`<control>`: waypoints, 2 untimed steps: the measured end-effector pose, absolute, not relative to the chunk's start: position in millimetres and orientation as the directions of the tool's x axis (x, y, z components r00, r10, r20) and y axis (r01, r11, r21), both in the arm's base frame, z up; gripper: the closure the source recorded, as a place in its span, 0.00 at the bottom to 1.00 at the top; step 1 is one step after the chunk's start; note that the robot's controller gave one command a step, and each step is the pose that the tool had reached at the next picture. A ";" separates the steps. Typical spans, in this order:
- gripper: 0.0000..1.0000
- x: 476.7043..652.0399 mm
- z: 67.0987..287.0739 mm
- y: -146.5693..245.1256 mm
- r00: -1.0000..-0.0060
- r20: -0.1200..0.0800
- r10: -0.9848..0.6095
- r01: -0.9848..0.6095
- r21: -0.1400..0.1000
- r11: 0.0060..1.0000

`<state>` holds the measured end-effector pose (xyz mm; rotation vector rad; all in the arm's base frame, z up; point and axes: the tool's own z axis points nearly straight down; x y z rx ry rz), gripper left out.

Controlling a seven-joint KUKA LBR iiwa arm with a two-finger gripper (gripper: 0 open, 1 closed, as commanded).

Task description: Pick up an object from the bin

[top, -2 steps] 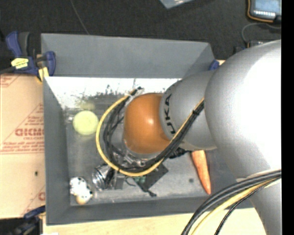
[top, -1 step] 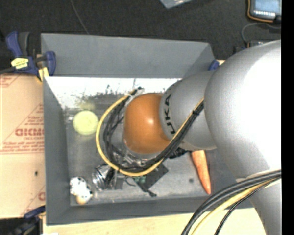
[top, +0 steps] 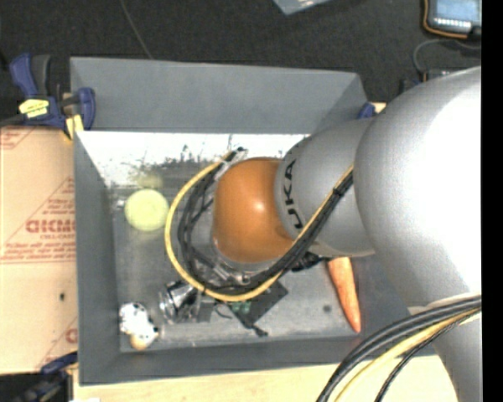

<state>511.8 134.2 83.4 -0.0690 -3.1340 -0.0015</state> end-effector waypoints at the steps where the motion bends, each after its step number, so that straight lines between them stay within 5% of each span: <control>1: 1.00 511.1 135.7 134.1 -1.000 0.001 0.030 0.030 0.002 1.000; 2: 1.00 522.1 194.4 136.8 -0.998 0.006 0.063 0.063 0.001 0.998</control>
Offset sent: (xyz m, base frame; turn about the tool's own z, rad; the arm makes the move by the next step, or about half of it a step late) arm 0.0176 0.0057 0.1405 0.0482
